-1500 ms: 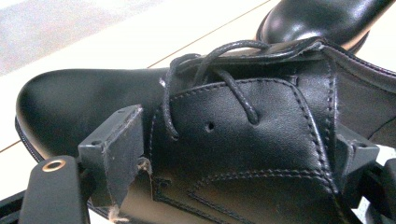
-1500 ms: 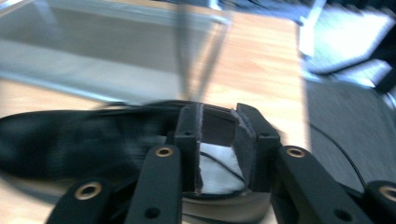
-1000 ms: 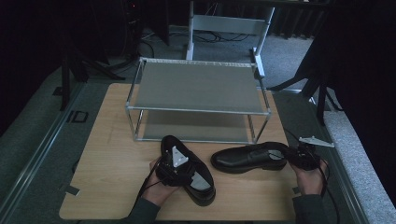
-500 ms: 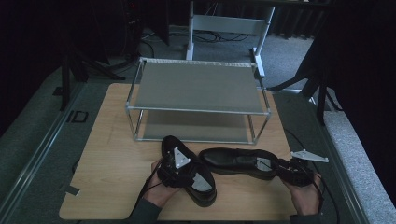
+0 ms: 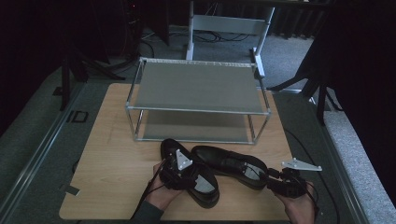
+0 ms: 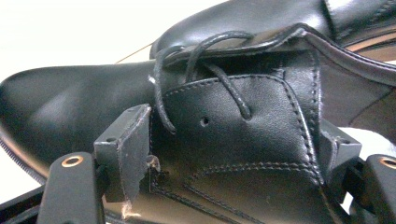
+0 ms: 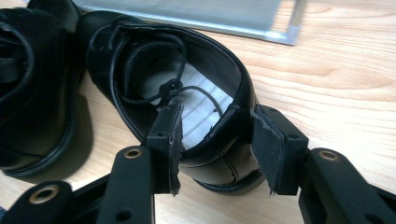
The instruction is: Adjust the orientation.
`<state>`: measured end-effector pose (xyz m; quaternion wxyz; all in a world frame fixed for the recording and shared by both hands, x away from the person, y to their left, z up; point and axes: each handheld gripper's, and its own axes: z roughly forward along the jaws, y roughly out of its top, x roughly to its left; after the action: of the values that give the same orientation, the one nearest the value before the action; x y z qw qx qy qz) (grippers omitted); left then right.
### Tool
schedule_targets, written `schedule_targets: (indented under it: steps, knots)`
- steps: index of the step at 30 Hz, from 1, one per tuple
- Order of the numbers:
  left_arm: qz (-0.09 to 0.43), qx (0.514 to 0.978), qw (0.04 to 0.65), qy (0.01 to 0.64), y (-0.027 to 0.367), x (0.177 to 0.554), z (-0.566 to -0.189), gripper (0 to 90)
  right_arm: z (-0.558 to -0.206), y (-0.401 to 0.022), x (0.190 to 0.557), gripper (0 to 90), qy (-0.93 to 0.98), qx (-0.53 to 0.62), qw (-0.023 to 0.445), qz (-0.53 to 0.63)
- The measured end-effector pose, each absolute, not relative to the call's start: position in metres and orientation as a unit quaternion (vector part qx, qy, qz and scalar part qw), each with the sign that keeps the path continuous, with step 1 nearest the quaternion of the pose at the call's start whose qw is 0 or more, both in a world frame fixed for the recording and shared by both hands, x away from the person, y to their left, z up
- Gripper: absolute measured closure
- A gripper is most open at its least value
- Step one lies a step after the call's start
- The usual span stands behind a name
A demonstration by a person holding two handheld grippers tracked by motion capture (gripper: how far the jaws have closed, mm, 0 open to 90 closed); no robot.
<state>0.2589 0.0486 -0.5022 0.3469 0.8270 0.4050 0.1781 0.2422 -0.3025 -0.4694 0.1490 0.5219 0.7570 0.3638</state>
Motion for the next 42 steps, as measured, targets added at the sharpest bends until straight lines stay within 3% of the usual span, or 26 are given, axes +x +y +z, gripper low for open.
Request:
schedule_targets:
  steps: [5,6,10,12,13,15,18,25,26,31,35,40,42]
  knots:
    - [0.177,0.826,0.344,0.410,0.047,0.256,-0.501,26.4,-0.468,-0.291,0.244,53.8,0.768,0.502,0.118,0.381]
    - [0.175,0.830,0.347,0.400,0.044,0.253,-0.499,26.5,-0.468,-0.285,0.244,59.9,0.771,0.492,0.112,0.389]
    - [0.179,0.831,0.345,0.398,0.033,0.247,-0.499,26.5,-0.465,-0.267,0.243,66.0,0.773,0.475,0.133,0.399]
    - [0.178,0.832,0.341,0.401,0.031,0.247,-0.498,26.5,-0.466,-0.265,0.245,65.7,0.777,0.469,0.121,0.403]
    - [0.175,0.831,0.342,0.401,0.030,0.245,-0.499,26.6,-0.476,-0.253,0.253,66.3,0.787,0.453,0.047,0.417]
    - [0.178,0.832,0.340,0.401,0.030,0.244,-0.498,26.6,-0.478,-0.248,0.253,67.0,0.790,0.450,0.057,0.412]
    - [0.173,0.832,0.343,0.401,0.032,0.245,-0.499,26.4,-0.476,-0.235,0.256,57.7,0.795,0.436,0.072,0.415]
    - [0.190,0.830,0.342,0.398,0.033,0.243,-0.499,25.0,-0.467,-0.239,0.251,56.3,0.787,0.425,0.090,0.438]
    - [0.192,0.829,0.343,0.398,0.034,0.243,-0.499,24.9,-0.464,-0.235,0.247,60.1,0.792,0.409,0.084,0.447]
    - [0.197,0.825,0.346,0.401,0.033,0.243,-0.499,23.8,-0.464,-0.211,0.244,61.8,0.819,0.372,0.070,0.430]
    - [0.165,0.815,0.376,0.409,0.037,0.247,-0.498,15.1,-0.475,-0.189,0.249,61.6,0.841,0.366,0.074,0.392]
    - [0.168,0.804,0.401,0.405,0.044,0.246,-0.492,15.7,-0.481,-0.178,0.255,67.3,0.850,0.373,0.082,0.362]
    - [0.165,0.800,0.412,0.403,0.048,0.246,-0.489,15.9,-0.486,-0.169,0.258,75.2,0.860,0.367,0.072,0.347]
